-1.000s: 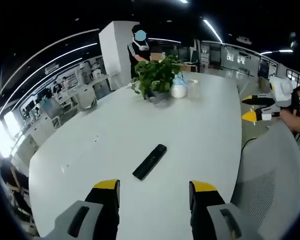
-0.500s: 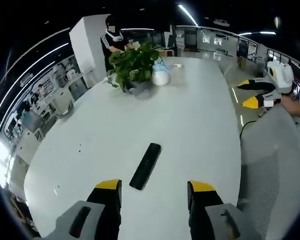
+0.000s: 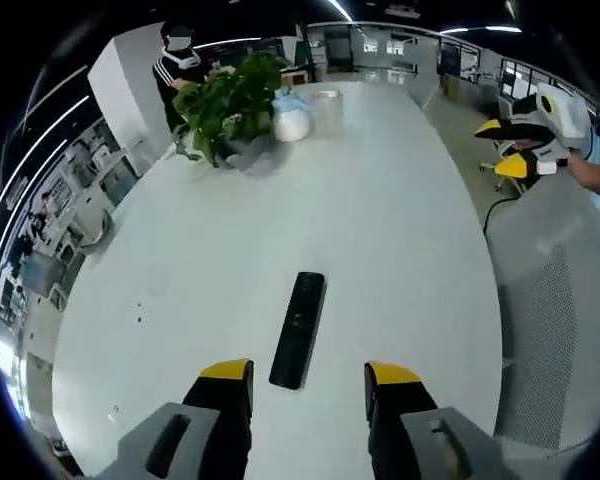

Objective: Press the specified remote control buttons in sequence, fully releasing each button before pressing the next.

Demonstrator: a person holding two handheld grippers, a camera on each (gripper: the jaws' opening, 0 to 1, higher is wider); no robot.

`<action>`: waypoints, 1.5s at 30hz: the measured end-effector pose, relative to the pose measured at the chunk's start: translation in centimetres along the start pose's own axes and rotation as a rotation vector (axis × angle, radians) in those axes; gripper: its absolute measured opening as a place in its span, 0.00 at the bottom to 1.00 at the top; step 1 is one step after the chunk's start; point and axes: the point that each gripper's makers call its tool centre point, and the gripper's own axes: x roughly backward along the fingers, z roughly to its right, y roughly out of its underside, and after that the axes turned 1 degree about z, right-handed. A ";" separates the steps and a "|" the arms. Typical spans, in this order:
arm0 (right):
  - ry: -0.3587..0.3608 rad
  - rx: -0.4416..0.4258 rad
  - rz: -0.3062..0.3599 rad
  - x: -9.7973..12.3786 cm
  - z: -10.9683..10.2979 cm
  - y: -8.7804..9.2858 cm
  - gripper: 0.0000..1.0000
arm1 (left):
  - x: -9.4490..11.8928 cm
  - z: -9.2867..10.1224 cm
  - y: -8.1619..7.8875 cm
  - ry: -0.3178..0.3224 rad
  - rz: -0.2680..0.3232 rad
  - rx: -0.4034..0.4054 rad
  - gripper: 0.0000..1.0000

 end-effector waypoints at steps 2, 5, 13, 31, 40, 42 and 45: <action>0.001 -0.001 -0.003 0.0 0.0 0.1 0.46 | -0.6 -0.2 0.3 0.011 -0.025 -0.020 0.45; 0.002 0.000 -0.007 -0.1 0.0 0.1 0.46 | -1.3 -0.2 0.5 0.028 -0.042 -0.034 0.45; 0.000 0.008 -0.018 -0.2 0.0 0.3 0.45 | -4.3 0.1 1.6 0.135 -0.148 -0.081 0.44; 0.006 0.010 -0.035 -0.3 0.1 0.6 0.44 | -8.4 -0.5 3.2 0.179 -0.241 -0.123 0.43; 0.007 0.018 -0.045 -0.4 0.1 0.7 0.43 | -9.5 -1.1 3.5 0.172 -0.248 -0.104 0.36; 0.006 0.019 -0.048 -0.4 0.1 0.8 0.43 | -9.6 -1.1 3.6 0.177 -0.254 -0.098 0.35; 0.005 0.020 -0.052 -0.5 0.0 0.8 0.43 | -9.8 -1.0 3.5 0.180 -0.254 -0.091 0.33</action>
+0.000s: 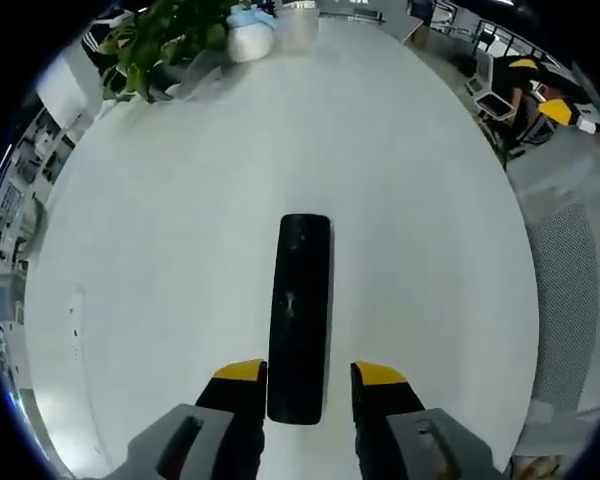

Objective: Press the specified remote control buttons in sequence, fully releasing each button before pressing the next.

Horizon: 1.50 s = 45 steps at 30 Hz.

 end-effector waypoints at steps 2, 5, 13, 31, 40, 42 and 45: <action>0.001 0.001 -0.001 0.0 0.0 0.0 0.43 | -0.2 -0.1 0.0 0.000 -0.005 -0.003 0.33; 0.000 0.001 -0.004 0.0 0.0 0.1 0.43 | -0.4 -0.2 0.0 0.008 -0.003 0.010 0.32; -0.002 0.007 -0.011 0.0 -0.1 0.2 0.43 | -0.8 -1.1 0.1 -0.017 -0.004 -0.001 0.25; -0.007 0.018 -0.020 -0.1 -0.2 0.3 0.42 | -1.7 -0.9 0.9 -0.013 -0.045 -0.017 0.24; -0.015 0.014 -0.015 -0.1 -0.4 0.2 0.41 | -1.5 -0.7 1.0 -0.016 0.025 -0.034 0.24; -0.020 0.016 -0.019 -0.1 -0.5 0.2 0.40 | -1.6 -0.8 0.9 -0.017 0.028 -0.034 0.24; -0.020 0.018 -0.018 -0.1 -0.5 0.2 0.39 | -1.6 -0.8 0.9 -0.019 0.019 -0.032 0.24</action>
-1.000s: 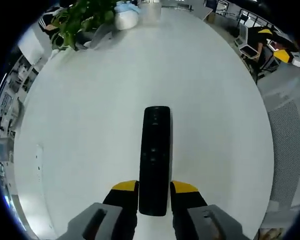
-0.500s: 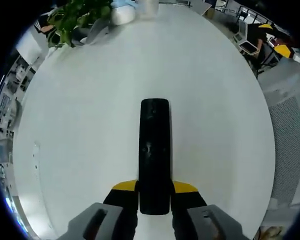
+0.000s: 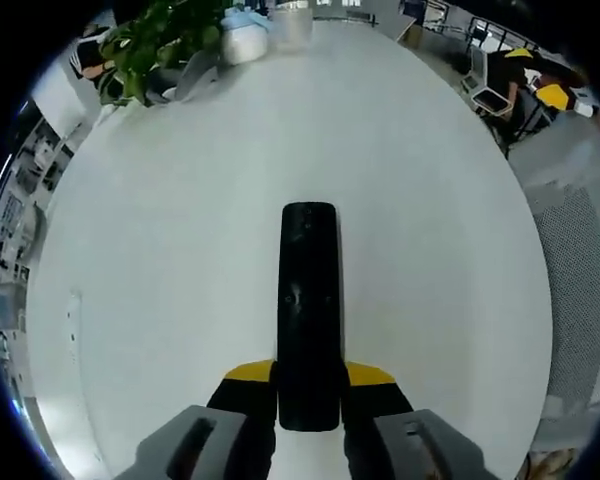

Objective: Press the specified remote control buttons in sequence, fully releasing each button before pressing the next.

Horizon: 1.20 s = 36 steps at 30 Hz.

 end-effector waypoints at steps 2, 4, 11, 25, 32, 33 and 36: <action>-0.008 -0.004 -0.013 -0.1 -0.1 0.2 0.37 | -0.1 0.0 0.0 -0.002 -0.011 -0.006 0.24; -0.014 0.001 -0.016 0.0 -0.3 0.2 0.32 | 0.0 0.0 0.0 -0.005 -0.017 -0.003 0.23; -0.012 -0.034 0.015 0.2 0.0 -0.2 0.27 | 0.0 0.8 0.0 -0.007 -0.022 0.002 0.23; 0.017 -0.121 0.042 0.7 1.0 -0.4 0.06 | 0.1 2.1 0.0 -0.004 -0.035 0.005 0.23; 0.013 -0.132 0.015 0.6 1.0 0.0 0.00 | 0.2 3.0 0.1 0.001 -0.036 -0.010 0.23; 0.015 -0.128 0.012 0.6 1.0 0.0 0.00 | 0.2 3.1 0.1 0.002 -0.037 -0.010 0.23; 0.006 -0.121 0.002 0.5 0.8 0.2 0.00 | 0.2 3.5 0.1 0.004 -0.041 -0.016 0.23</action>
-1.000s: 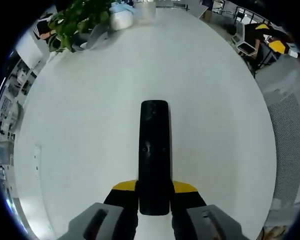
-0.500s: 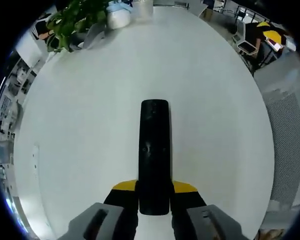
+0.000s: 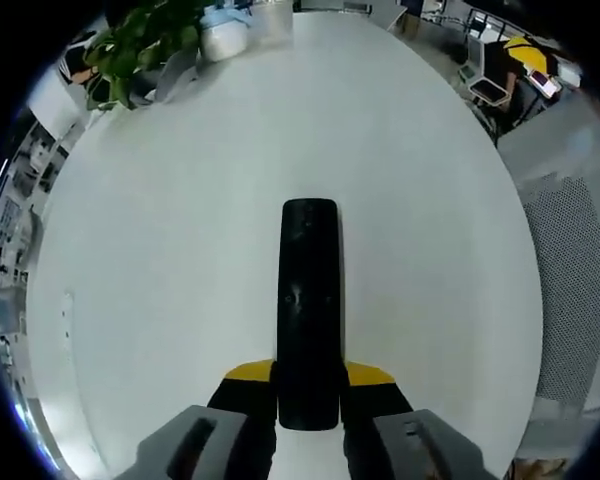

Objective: Press the specified remote control buttons in sequence, fully releasing each button before pressing the next.

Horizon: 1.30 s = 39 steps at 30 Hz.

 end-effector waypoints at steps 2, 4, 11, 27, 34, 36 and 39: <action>0.000 0.011 -0.008 0.0 0.0 0.1 0.00 | 0.0 0.2 0.0 0.000 -0.004 0.000 0.23; 0.004 0.017 -0.004 0.0 0.0 0.1 0.00 | 0.0 0.3 0.0 0.001 -0.006 -0.002 0.23; 0.004 0.015 -0.016 0.0 0.0 0.4 0.00 | 0.0 0.8 0.0 0.000 -0.030 -0.007 0.23; -0.037 0.053 -0.047 -0.3 -0.7 0.9 0.00 | 0.1 3.2 0.2 -0.009 -0.023 0.014 0.23; -0.043 0.046 -0.030 -0.1 -0.8 0.7 0.00 | 0.1 4.4 0.2 -0.007 -0.021 0.007 0.23; -0.041 0.048 -0.037 -0.2 -0.8 0.8 0.00 | 0.1 4.6 0.2 -0.005 -0.028 0.002 0.23; -0.039 0.054 -0.038 -0.2 -0.8 0.7 0.00 | 0.1 4.9 0.2 -0.003 -0.033 -0.005 0.23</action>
